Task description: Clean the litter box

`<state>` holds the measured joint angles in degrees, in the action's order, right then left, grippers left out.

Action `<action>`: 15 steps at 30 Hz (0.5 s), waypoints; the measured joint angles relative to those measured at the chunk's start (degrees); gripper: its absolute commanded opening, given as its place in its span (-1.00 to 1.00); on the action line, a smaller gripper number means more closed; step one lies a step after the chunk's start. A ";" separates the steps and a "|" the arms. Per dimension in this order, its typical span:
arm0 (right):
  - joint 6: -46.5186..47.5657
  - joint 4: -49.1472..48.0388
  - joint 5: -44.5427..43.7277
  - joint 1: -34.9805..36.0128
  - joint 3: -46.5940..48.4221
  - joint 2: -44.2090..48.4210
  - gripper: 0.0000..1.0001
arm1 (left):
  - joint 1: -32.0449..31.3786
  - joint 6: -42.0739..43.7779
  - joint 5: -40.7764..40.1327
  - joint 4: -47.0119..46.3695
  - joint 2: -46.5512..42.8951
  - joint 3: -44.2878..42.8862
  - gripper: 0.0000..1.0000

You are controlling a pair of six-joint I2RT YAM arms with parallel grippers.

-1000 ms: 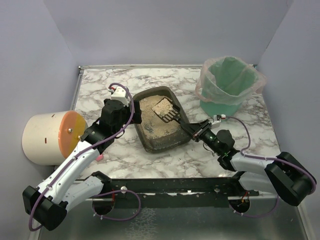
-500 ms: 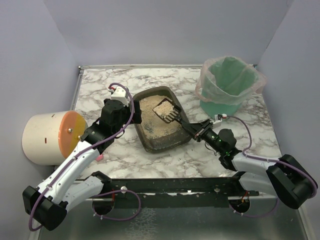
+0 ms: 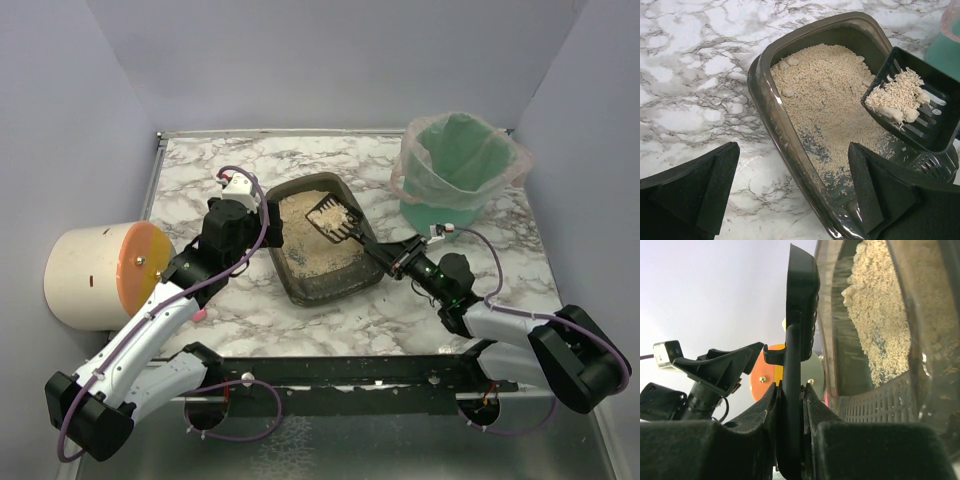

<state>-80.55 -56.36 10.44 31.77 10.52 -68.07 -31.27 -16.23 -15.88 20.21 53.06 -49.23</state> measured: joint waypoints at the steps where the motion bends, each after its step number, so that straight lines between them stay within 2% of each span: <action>1: 0.33 0.09 0.24 -0.04 0.31 0.09 -0.99 | 0.00 -0.02 0.00 0.00 0.00 0.00 0.98; 15: 0.15 -1.18 3.58 -0.72 1.51 -2.91 -0.99 | 0.00 -0.02 0.02 -0.04 1.38 0.00 0.98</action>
<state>-80.40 -57.54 14.02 31.05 12.03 -70.98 -31.27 -16.25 -15.86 20.16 54.43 -49.23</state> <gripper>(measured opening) 0.196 0.989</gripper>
